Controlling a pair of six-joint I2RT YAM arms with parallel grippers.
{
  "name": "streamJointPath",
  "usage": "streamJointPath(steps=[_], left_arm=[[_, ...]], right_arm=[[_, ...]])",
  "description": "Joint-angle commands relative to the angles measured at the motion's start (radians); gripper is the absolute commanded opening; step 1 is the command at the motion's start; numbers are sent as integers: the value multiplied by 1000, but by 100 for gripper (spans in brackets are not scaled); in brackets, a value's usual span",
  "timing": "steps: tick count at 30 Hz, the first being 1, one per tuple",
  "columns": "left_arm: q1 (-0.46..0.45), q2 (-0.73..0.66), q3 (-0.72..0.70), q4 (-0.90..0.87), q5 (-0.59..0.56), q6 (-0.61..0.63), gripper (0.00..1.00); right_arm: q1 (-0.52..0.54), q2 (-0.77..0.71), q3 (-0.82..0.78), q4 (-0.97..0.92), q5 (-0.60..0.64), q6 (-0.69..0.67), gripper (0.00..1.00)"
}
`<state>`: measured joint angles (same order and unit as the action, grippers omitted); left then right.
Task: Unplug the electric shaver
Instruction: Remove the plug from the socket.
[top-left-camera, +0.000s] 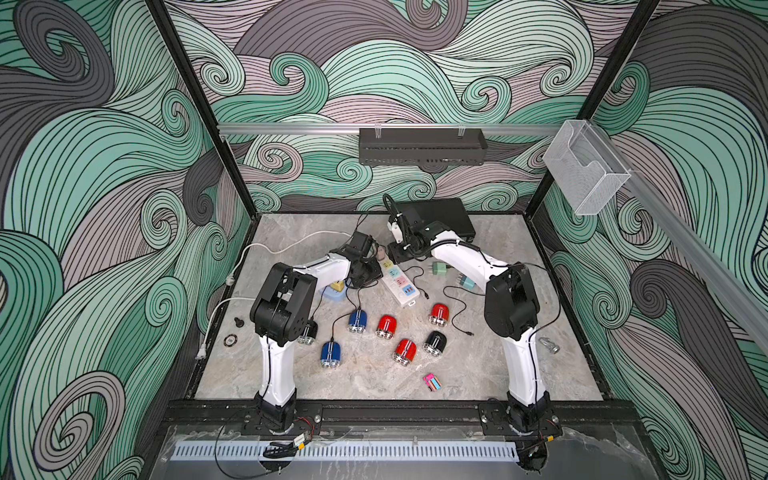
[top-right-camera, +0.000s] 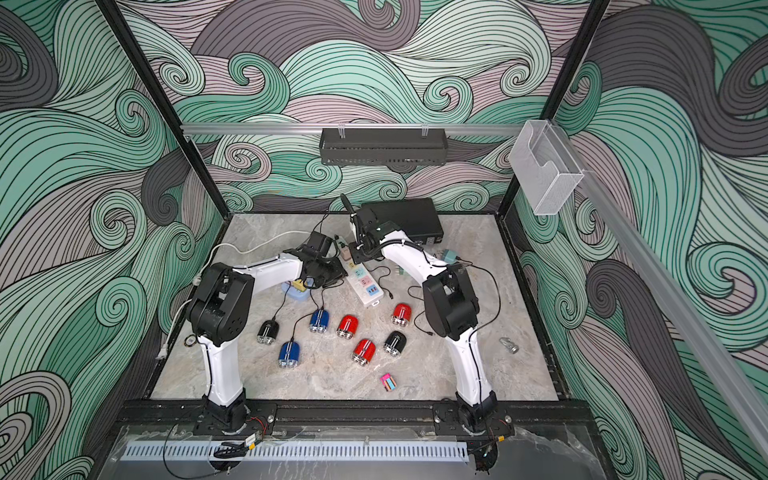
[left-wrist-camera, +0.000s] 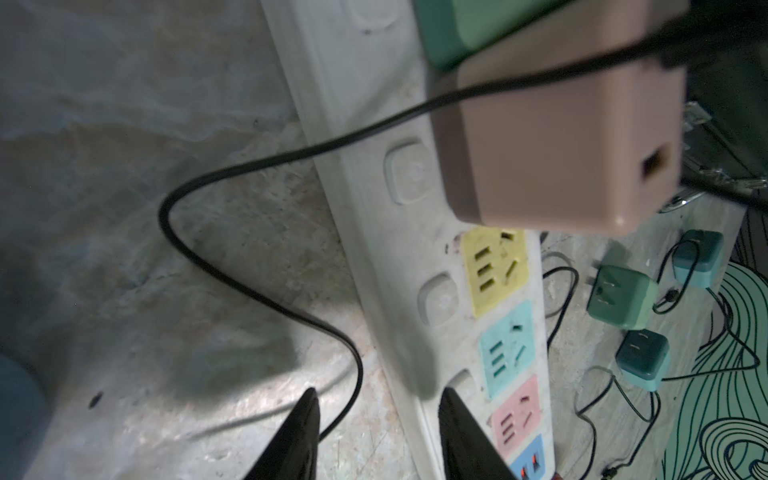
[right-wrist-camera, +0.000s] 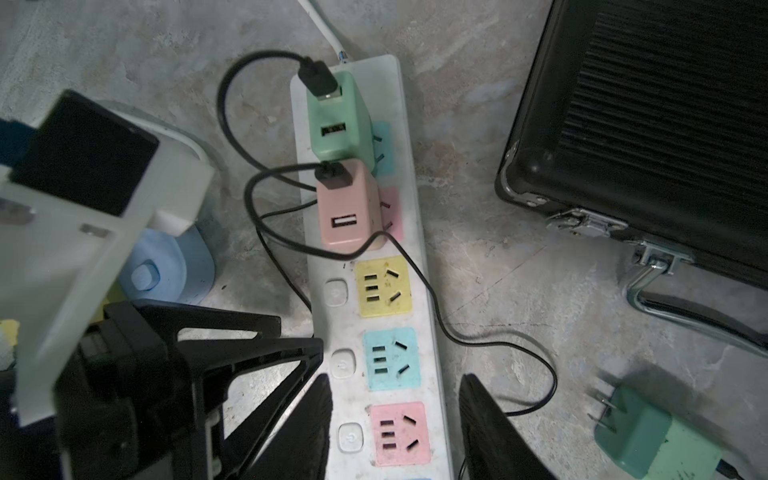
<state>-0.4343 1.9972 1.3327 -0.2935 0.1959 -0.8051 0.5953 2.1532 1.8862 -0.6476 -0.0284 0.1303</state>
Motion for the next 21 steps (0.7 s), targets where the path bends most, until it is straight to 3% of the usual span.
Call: streamJointPath(steps=[1, 21], left_arm=[[10, 24, 42, 8, 11, -2, 46], [15, 45, 1, 39, 34, -43, 35]], right_arm=[[2, 2, -5, 19, 11, -34, 51], [6, 162, 220, -5, -88, -109, 56]])
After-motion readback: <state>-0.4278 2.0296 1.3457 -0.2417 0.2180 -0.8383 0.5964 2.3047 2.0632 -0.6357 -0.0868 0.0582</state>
